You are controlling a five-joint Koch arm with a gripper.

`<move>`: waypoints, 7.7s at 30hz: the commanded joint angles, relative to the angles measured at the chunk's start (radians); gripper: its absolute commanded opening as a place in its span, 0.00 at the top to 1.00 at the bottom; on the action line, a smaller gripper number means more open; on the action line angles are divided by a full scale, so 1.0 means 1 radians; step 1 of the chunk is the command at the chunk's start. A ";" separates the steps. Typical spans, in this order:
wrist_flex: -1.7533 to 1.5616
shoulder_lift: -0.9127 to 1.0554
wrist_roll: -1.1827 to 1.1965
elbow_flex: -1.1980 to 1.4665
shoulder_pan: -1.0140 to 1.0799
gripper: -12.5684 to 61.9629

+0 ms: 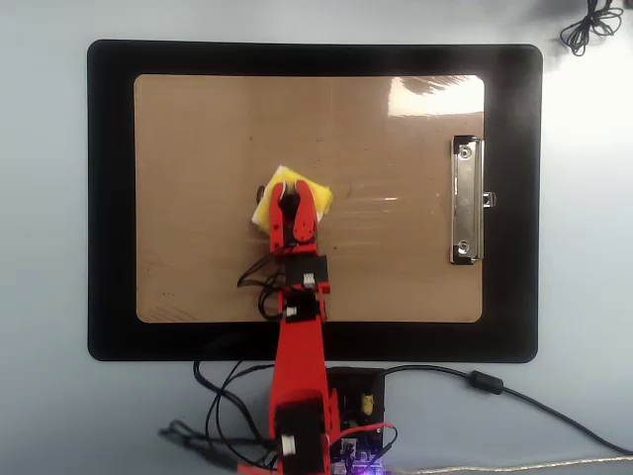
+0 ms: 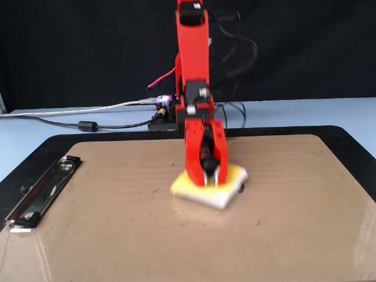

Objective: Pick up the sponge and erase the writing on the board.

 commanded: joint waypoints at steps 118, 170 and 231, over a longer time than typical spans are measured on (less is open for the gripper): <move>0.313 0.078 -0.158 -0.179 -0.379 0.94; 0.491 0.210 -0.278 -0.156 -0.802 0.39; 1.996 0.911 -0.094 -0.041 -0.144 0.37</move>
